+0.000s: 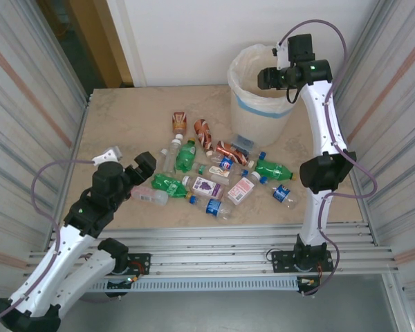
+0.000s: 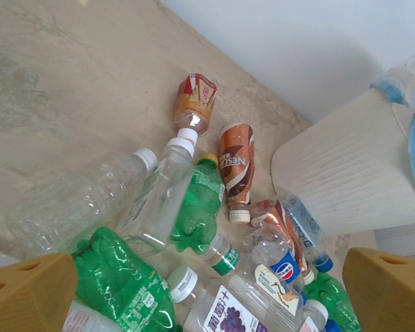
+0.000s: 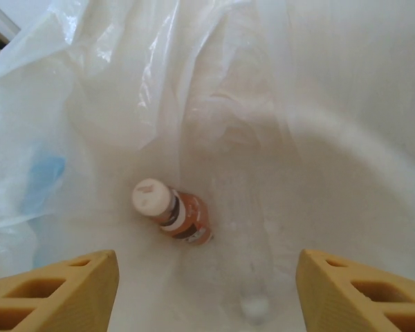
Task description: Put the plastic bottles in the bin
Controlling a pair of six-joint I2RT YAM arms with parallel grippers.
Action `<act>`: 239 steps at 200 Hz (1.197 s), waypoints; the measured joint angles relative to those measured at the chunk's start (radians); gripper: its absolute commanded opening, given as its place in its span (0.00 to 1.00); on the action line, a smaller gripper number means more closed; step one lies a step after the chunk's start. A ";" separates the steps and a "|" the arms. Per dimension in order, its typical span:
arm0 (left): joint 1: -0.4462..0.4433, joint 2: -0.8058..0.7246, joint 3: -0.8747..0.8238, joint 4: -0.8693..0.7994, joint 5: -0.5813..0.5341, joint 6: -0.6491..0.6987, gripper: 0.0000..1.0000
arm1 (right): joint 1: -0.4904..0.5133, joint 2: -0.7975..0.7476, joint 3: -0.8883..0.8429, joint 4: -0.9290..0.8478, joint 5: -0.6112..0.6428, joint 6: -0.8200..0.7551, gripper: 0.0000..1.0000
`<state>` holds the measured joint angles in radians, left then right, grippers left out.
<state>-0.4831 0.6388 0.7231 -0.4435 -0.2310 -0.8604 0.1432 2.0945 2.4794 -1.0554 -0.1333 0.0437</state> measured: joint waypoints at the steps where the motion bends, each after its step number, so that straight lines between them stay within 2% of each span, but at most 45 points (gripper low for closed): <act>1: 0.000 0.000 0.000 -0.002 0.000 0.000 0.99 | 0.000 0.000 0.001 0.000 0.000 0.001 0.73; 79: 0.000 -0.004 0.000 -0.154 -0.053 -0.081 0.99 | 0.002 -0.014 0.043 0.011 0.006 -0.001 0.89; 124: 0.000 0.003 -0.008 -0.234 -0.077 -0.153 0.99 | 0.043 -0.103 -0.006 0.027 0.043 -0.005 1.00; 183: 0.000 0.058 -0.076 -0.248 -0.085 -0.219 0.98 | 0.127 -0.215 -0.095 0.035 0.146 -0.015 0.98; 239: 0.004 0.170 -0.109 -0.230 -0.082 -0.264 0.95 | 0.151 -0.395 -0.386 0.086 0.208 0.019 0.98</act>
<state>-0.4793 0.8085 0.6140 -0.6735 -0.3126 -1.1248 0.2947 1.6997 2.0933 -0.9691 0.0750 0.0631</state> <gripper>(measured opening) 0.958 0.980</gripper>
